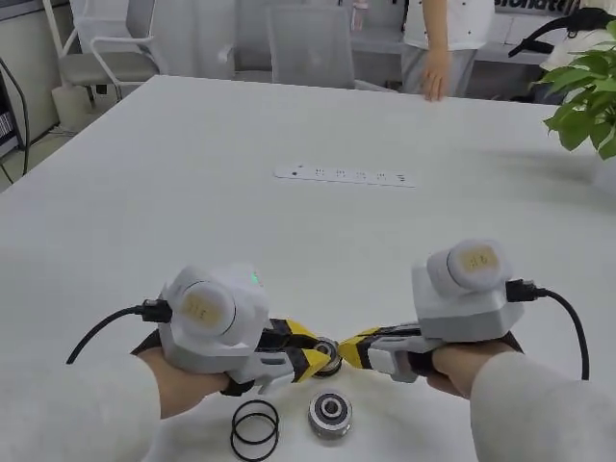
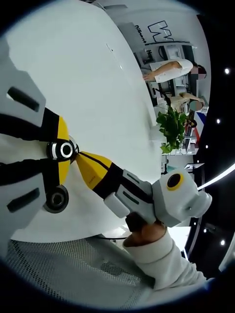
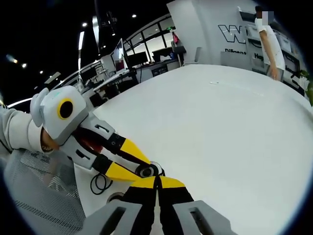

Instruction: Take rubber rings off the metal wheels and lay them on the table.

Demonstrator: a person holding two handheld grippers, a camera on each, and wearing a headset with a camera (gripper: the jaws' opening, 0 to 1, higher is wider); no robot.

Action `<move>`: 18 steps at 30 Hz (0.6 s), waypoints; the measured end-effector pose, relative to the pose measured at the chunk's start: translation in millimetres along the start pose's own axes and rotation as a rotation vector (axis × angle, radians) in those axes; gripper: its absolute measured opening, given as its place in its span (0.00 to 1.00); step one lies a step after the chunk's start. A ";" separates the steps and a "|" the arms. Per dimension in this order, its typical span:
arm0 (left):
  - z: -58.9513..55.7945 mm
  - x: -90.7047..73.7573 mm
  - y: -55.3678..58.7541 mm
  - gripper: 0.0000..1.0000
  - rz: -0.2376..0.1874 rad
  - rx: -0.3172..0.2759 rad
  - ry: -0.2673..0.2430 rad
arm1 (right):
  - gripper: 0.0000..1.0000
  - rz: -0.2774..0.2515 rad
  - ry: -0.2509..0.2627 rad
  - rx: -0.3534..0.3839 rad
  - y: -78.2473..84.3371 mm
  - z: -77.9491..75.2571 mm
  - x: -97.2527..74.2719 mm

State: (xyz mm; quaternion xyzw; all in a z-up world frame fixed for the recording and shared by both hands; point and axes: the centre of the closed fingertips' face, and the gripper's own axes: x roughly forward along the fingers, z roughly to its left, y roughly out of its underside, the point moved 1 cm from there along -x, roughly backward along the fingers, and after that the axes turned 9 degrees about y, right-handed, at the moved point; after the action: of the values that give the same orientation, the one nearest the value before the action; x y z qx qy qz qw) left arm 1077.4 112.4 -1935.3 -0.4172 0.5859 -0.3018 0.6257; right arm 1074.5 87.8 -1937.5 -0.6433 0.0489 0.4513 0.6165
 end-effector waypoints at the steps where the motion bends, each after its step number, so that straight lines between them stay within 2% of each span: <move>1: 0.0 0.0 0.1 0.07 0.000 -0.001 0.000 | 0.00 0.000 -0.001 0.000 -0.3 0.4 -0.1; 18: 0.2 -0.6 0.3 0.07 -0.006 -0.005 -0.001 | 0.00 -0.009 -0.018 -0.004 -3.5 4.1 0.1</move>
State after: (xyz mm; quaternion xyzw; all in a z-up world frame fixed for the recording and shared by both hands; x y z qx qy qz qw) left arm 1077.5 113.1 -1935.3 -0.4208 0.5850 -0.3021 0.6241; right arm 1074.6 92.1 -1934.3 -0.6407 0.0398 0.4544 0.6176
